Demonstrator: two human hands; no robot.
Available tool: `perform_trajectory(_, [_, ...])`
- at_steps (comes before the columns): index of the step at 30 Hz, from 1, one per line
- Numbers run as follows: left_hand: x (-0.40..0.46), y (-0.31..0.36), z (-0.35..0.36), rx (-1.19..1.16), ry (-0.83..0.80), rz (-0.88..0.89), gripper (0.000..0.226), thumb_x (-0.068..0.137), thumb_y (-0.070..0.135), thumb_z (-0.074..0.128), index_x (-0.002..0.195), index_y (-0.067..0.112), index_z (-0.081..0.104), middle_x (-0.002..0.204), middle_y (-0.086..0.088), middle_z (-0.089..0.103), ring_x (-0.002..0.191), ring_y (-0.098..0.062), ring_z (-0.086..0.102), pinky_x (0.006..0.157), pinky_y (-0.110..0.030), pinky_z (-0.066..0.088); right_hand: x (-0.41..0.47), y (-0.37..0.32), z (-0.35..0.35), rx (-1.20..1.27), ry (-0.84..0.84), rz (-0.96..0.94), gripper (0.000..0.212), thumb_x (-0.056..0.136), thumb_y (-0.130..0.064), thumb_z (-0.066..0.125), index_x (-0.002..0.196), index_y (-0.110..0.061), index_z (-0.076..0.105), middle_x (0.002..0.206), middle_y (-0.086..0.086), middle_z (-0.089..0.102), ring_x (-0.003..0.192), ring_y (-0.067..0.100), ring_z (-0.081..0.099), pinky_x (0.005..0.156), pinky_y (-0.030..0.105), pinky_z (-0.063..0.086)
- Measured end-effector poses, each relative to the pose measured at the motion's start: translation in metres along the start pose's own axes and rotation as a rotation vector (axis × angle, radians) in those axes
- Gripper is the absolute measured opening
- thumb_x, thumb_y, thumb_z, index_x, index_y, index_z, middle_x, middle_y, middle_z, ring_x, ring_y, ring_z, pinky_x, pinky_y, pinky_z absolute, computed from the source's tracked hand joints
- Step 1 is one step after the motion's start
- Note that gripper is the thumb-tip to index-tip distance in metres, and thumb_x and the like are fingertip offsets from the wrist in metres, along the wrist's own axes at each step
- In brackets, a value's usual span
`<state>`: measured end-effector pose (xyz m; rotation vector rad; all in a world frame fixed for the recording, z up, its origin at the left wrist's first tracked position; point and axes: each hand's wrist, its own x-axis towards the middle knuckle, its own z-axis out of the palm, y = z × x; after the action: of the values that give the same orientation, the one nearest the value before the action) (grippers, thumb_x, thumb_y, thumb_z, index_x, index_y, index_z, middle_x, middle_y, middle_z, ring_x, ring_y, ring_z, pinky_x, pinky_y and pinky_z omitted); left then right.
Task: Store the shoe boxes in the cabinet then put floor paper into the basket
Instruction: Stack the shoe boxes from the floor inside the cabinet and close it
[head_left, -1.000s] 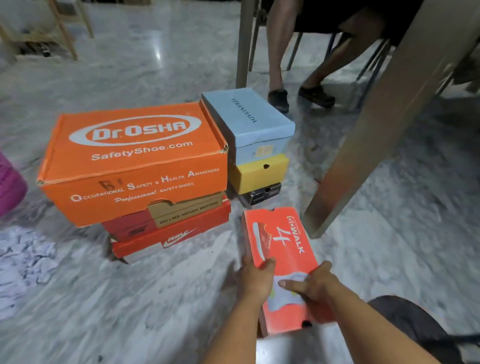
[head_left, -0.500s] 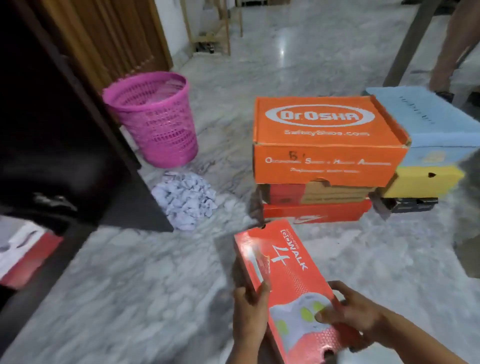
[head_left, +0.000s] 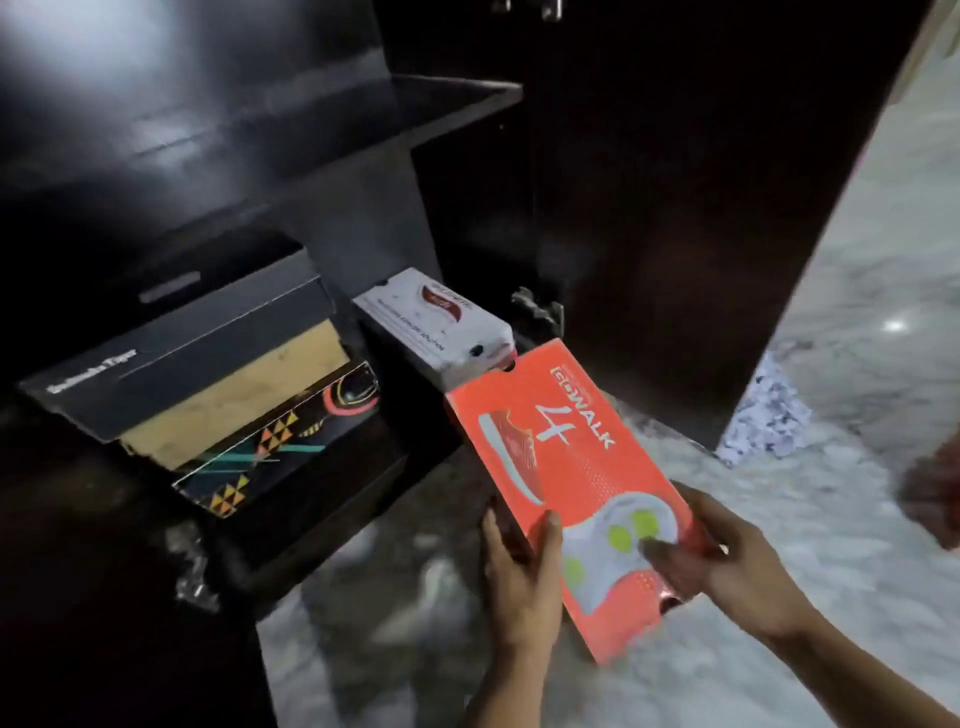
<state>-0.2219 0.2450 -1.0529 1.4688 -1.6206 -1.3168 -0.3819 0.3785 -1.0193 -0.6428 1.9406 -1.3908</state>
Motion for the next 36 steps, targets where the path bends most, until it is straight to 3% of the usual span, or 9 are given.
perform_trajectory(4, [0.047, 0.050, -0.022, -0.007, 0.035, 0.183, 0.097, 0.074, 0.072, 0.060, 0.151, 0.015, 0.044, 0.141, -0.004, 0.061, 0.131, -0.015, 0.055, 0.109, -0.034, 0.045, 0.027, -0.050, 0.031, 0.126, 0.095, -0.124, 0.050, 0.080, -0.002, 0.084, 0.122, -0.024, 0.070, 0.103, 0.001, 0.080, 0.088, 0.026, 0.078, 0.058, 0.048, 0.064])
perform_trajectory(9, [0.111, 0.103, -0.039, -0.045, 0.067, 0.207, 0.093, 0.078, 0.069, 0.060, 0.156, 0.023, 0.036, 0.147, -0.008, 0.053, 0.136, -0.023, 0.050, 0.111, -0.026, 0.037, 0.093, -0.102, 0.068, 0.135, 0.262, -0.253, 0.061, 0.076, -0.027, 0.092, 0.126, -0.022, 0.058, 0.102, 0.008, 0.075, 0.070, 0.020, 0.077, 0.068, 0.039, 0.064])
perform_trajectory(12, [0.153, 0.118, -0.049, -0.113, 0.079, 0.141, 0.107, 0.064, 0.079, 0.064, 0.156, 0.039, 0.026, 0.150, -0.007, 0.049, 0.137, -0.026, 0.049, 0.118, -0.040, 0.035, 0.141, -0.122, 0.088, 0.111, 0.249, -0.311, 0.075, 0.067, -0.046, 0.095, 0.127, -0.035, 0.050, 0.115, 0.000, 0.073, 0.098, 0.018, 0.076, 0.095, 0.044, 0.059])
perform_trajectory(17, [0.185, 0.128, -0.054, -0.018, -0.013, 0.162, 0.096, 0.075, 0.079, 0.058, 0.154, 0.052, 0.011, 0.158, -0.005, 0.039, 0.143, -0.030, 0.041, 0.118, -0.049, 0.034, 0.201, -0.140, 0.129, -0.102, 0.102, -0.423, 0.062, 0.085, -0.056, 0.074, 0.141, -0.035, 0.054, 0.139, 0.003, 0.056, 0.125, 0.020, 0.060, 0.105, 0.041, 0.053])
perform_trajectory(22, [0.223, 0.134, -0.053, 0.051, 0.056, 0.171, 0.076, 0.100, 0.060, 0.043, 0.160, 0.037, 0.003, 0.161, -0.011, 0.035, 0.143, -0.036, 0.039, 0.111, -0.042, 0.035, 0.245, -0.144, 0.158, -0.202, 0.049, -0.487, 0.056, 0.096, -0.054, 0.061, 0.148, -0.042, 0.046, 0.146, 0.008, 0.050, 0.131, 0.027, 0.055, 0.109, 0.038, 0.045])
perform_trajectory(27, [0.242, 0.133, -0.045, 0.034, 0.161, 0.229, 0.077, 0.100, 0.058, 0.045, 0.162, 0.030, 0.009, 0.157, -0.010, 0.042, 0.139, -0.034, 0.046, 0.111, -0.042, 0.041, 0.262, -0.135, 0.177, -0.199, 0.063, -0.542, 0.056, 0.099, -0.062, 0.052, 0.150, -0.049, 0.032, 0.148, 0.010, 0.045, 0.136, 0.031, 0.050, 0.101, 0.036, 0.046])
perform_trajectory(30, [0.247, 0.126, -0.036, -0.017, 0.225, 0.286, 0.079, 0.098, 0.060, 0.047, 0.161, 0.028, 0.013, 0.153, -0.010, 0.048, 0.136, -0.029, 0.051, 0.112, -0.045, 0.044, 0.264, -0.130, 0.183, -0.173, 0.086, -0.538, 0.056, 0.098, -0.067, 0.048, 0.149, -0.056, 0.027, 0.150, 0.009, 0.039, 0.138, 0.033, 0.048, 0.104, 0.047, 0.050])
perform_trajectory(34, [0.253, 0.125, -0.031, -0.053, 0.189, 0.254, 0.091, 0.083, 0.081, 0.040, 0.157, 0.040, 0.006, 0.149, -0.005, 0.052, 0.129, -0.025, 0.057, 0.105, -0.047, 0.051, 0.270, -0.130, 0.182, -0.179, 0.102, -0.536, 0.057, 0.098, -0.068, 0.046, 0.150, -0.058, 0.024, 0.147, 0.008, 0.038, 0.135, 0.031, 0.051, 0.102, 0.052, 0.053])
perform_trajectory(36, [0.254, 0.126, -0.031, -0.047, 0.172, 0.259, 0.089, 0.088, 0.075, 0.042, 0.159, 0.037, 0.005, 0.147, -0.006, 0.053, 0.126, -0.023, 0.059, 0.104, -0.047, 0.052, 0.272, -0.131, 0.181, -0.200, 0.095, -0.528, 0.058, 0.098, -0.070, 0.044, 0.149, -0.059, 0.022, 0.146, 0.007, 0.038, 0.134, 0.032, 0.052, 0.100, 0.056, 0.054])
